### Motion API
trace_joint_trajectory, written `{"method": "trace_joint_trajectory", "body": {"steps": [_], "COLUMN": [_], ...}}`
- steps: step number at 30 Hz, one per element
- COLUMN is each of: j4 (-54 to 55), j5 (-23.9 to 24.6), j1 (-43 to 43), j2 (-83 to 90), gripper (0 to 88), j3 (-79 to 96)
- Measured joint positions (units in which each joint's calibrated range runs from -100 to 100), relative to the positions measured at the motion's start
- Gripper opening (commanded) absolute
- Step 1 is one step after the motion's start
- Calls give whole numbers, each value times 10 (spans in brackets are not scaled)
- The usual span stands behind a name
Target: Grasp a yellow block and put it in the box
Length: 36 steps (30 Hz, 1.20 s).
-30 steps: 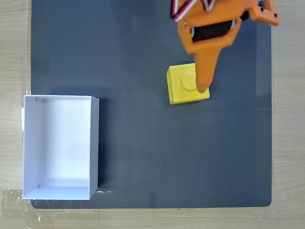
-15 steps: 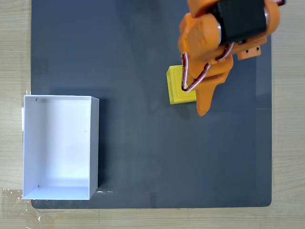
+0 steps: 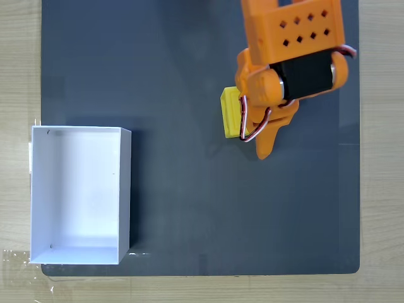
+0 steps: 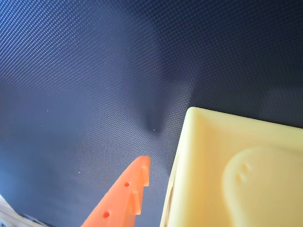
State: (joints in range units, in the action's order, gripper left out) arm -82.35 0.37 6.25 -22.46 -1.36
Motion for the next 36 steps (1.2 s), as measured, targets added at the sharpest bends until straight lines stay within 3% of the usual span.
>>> {"method": "trace_joint_trajectory", "body": {"steps": [5,8,16,23,28,36], "j4": [3,3,3,3,67,198], "j5": [-3,1,-3,-2,-2,-2], "j1": [4,4,2,-13,-94,-280], "j2": [0,0,0,40,92,103], "gripper": [271,199,192,187,192,192], "j3": [-5,-11,-34,-171,-264,-275]}}
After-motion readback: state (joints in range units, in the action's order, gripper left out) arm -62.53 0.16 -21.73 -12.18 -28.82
